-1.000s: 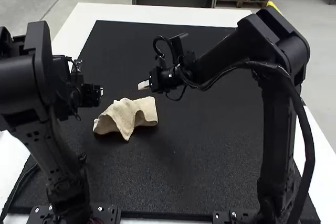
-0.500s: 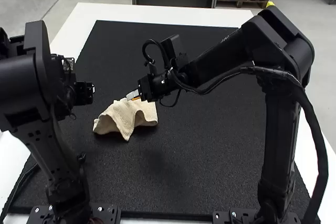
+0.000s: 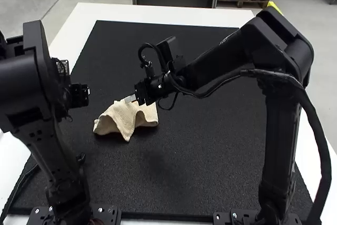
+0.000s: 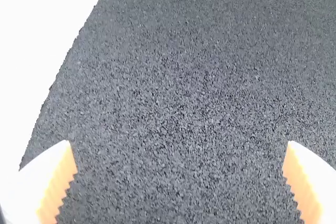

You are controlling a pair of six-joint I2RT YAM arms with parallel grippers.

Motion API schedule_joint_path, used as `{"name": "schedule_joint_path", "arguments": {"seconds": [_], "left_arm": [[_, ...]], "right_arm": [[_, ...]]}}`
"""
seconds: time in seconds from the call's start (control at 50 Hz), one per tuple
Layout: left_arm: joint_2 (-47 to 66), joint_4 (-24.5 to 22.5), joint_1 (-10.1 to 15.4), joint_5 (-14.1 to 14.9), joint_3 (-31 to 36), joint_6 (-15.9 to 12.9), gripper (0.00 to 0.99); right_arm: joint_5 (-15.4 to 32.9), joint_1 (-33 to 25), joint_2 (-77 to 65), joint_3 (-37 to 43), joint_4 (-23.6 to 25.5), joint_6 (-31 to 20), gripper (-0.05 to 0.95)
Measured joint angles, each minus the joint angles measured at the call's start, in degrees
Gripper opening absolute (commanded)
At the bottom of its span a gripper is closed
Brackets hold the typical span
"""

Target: Fold the towel.

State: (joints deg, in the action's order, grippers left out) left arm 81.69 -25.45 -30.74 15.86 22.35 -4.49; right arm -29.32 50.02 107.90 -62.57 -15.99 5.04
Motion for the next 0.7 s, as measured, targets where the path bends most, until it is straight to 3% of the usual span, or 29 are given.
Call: {"name": "schedule_joint_path", "arguments": {"seconds": [0.24, 0.46, 0.54, 0.7], "left_arm": [[-6.1, 13.8, 0.0, 2.5, 0.4, -2.6, 0.957], [-19.5, 23.0, 0.6, 5.0, 4.0, -9.5, 0.957], [-22.7, 28.1, 2.7, 5.6, 4.9, -12.1, 0.957], [-24.7, 35.1, 9.5, 6.5, 5.6, -16.1, 0.956]], "right_arm": [[1.7, -1.2, 0.0, 0.0, -1.2, -1.7, 0.49], [1.5, -12.2, 0.0, 0.4, -1.7, -1.0, 0.49], [0.9, -15.6, 0.0, 1.6, -1.7, -0.6, 0.49], [-1.7, -22.0, 0.0, 5.6, -1.7, 0.3, 0.49]]}}
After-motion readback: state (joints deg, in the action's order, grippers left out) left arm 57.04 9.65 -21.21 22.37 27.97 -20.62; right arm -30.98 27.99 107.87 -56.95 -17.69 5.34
